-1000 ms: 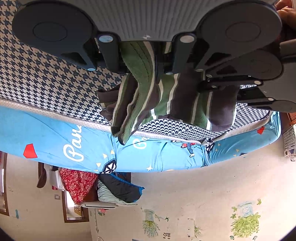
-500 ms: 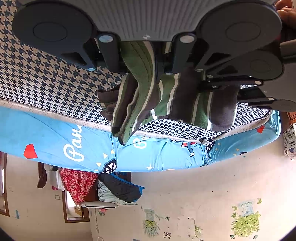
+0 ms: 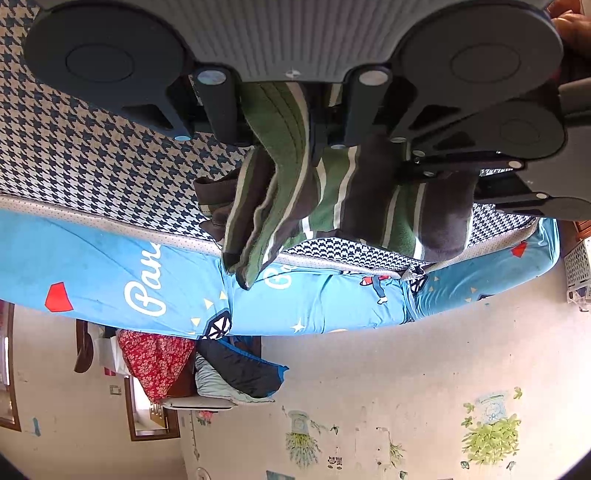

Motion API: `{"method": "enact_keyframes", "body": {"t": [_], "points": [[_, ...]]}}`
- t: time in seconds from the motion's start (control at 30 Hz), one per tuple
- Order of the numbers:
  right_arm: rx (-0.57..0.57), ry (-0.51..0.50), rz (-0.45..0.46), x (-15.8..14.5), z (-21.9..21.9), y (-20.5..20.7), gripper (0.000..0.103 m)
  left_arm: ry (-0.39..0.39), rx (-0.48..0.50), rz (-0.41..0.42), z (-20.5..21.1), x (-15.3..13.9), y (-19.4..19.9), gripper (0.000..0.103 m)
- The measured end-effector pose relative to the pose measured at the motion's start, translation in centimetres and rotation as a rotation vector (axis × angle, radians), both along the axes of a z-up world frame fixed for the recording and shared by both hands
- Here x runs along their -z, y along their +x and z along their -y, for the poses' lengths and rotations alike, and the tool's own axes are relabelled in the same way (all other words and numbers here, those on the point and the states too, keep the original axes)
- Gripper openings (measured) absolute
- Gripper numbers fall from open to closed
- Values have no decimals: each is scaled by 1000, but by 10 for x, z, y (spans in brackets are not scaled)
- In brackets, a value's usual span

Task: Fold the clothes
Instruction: 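Hold the raised striped bundle steady with both closed grippers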

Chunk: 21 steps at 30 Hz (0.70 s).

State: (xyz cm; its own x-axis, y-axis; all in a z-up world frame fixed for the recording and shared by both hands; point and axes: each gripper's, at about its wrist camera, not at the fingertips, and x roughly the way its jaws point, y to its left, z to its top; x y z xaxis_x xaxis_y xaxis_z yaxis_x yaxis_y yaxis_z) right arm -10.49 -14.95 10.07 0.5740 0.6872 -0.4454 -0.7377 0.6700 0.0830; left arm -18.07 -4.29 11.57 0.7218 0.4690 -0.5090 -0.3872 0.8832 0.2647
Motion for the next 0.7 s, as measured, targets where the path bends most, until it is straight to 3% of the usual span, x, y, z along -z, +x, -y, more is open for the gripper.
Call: {"method": "enact_keyframes", "body": {"t": [0.7], "points": [[1, 28, 2, -7, -28, 14, 18, 45, -5, 21, -29, -9, 15, 17]]}}
